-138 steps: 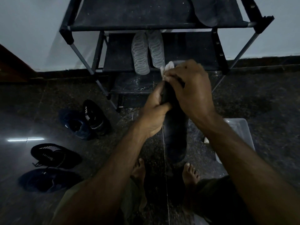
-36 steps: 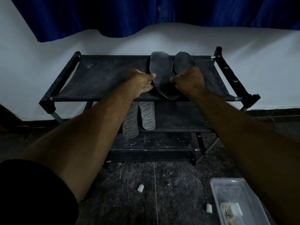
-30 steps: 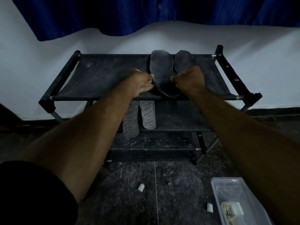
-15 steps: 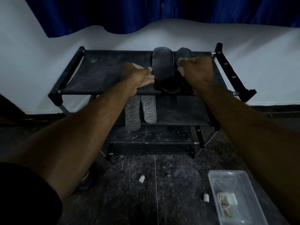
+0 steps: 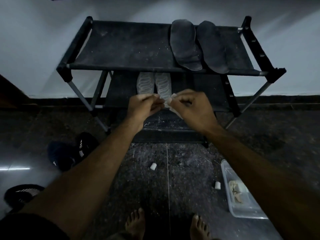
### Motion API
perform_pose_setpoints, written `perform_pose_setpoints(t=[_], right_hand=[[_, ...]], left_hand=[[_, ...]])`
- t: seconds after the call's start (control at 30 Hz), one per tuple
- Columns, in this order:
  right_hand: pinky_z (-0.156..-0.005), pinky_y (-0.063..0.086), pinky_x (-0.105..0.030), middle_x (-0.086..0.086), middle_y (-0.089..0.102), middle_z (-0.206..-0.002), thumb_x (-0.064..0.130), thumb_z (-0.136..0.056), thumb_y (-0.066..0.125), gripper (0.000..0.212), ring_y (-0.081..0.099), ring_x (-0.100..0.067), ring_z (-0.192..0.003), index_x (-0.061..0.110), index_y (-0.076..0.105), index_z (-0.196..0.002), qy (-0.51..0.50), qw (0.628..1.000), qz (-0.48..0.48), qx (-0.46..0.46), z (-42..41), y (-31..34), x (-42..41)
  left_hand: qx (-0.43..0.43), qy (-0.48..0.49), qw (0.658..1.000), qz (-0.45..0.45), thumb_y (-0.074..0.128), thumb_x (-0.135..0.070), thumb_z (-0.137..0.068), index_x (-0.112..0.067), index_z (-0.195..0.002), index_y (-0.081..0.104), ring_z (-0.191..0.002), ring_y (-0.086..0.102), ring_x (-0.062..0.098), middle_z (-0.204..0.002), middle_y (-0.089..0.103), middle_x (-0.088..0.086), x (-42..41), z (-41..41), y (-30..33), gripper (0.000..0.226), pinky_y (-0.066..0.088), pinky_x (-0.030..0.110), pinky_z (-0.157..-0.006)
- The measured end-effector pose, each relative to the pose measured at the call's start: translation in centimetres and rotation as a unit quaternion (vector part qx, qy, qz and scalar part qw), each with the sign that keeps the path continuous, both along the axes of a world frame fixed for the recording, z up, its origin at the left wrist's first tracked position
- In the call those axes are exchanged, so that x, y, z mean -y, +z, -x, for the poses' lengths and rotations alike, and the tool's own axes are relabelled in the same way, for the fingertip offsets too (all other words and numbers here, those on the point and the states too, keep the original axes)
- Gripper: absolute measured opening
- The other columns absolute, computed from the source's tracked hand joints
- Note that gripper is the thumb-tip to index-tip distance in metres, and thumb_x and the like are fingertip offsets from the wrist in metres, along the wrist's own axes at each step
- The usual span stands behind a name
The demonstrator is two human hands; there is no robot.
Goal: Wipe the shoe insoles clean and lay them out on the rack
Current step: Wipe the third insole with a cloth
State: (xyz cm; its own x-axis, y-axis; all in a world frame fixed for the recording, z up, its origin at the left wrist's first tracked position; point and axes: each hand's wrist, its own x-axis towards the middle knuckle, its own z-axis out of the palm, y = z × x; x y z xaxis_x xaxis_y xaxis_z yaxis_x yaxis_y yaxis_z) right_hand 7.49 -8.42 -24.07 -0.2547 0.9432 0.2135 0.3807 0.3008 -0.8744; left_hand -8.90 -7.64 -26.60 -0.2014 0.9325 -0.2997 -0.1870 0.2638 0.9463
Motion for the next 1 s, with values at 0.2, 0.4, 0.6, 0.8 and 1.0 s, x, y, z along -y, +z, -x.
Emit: perform_pose_setpoints(t=[0.2,0.4,0.6,0.8,1.0], right_hand=[[-0.066,0.053,-0.025,-0.015,0.07,-0.072,0.018,-0.09,0.065,0.029,0.067,-0.03,-0.072,-0.003,0.071,-0.072,-0.092,0.994,0.057,0.031,-0.2,-6.0,-4.2],[-0.052,0.051,-0.02,-0.01,0.071,-0.073,0.025,-0.093,0.062,0.03,0.069,-0.019,-0.065,0.001,0.071,-0.077,-0.164,0.979,0.064,0.106,0.5,-9.3,-9.8],[-0.057,0.045,-0.026,-0.007,0.06,-0.066,0.035,-0.088,0.066,0.037,0.057,-0.018,-0.057,0.009,0.058,-0.062,-0.171,0.965,0.095,0.176,1.8,-11.8,-12.2],[-0.06,0.051,-0.028,-0.002,0.06,-0.064,0.028,-0.085,0.07,0.025,0.057,-0.015,-0.058,0.011,0.066,-0.068,-0.168,0.963,0.112,0.179,2.3,-11.8,-12.6],[-0.051,0.043,-0.019,-0.001,0.064,-0.065,0.027,-0.083,0.073,0.019,0.06,-0.011,-0.057,0.011,0.072,-0.073,-0.179,0.968,0.13,0.12,2.3,-11.5,-12.1]], left_hand=[[-0.078,0.022,0.996,0.041,0.061,-0.007,-0.094,0.002,-0.104,0.064,-0.085,0.071,0.018,-0.101,0.071,0.018,-3.5,1.9,-4.1,0.014,0.057,0.018,-0.068],[-0.131,0.017,0.989,0.059,0.062,-0.006,-0.094,0.005,-0.104,0.06,-0.073,0.066,0.016,-0.1,0.067,0.022,-8.9,1.8,-6.0,0.015,0.057,0.018,-0.058],[-0.223,-0.007,0.969,0.108,0.069,-0.007,-0.089,0.009,-0.117,0.055,-0.075,0.07,0.022,-0.101,0.068,0.024,-12.0,1.4,-7.8,0.035,0.06,0.029,-0.059],[-0.301,-0.03,0.945,0.121,0.074,-0.008,-0.084,0.001,-0.11,0.058,-0.064,0.066,0.013,-0.085,0.066,0.011,-13.0,0.8,-7.9,0.032,0.059,0.024,-0.055],[-0.333,-0.043,0.937,0.1,0.075,-0.003,-0.083,0.001,-0.107,0.063,-0.085,0.068,0.018,-0.103,0.068,0.013,-12.5,0.4,-7.7,0.027,0.061,0.032,-0.071]])
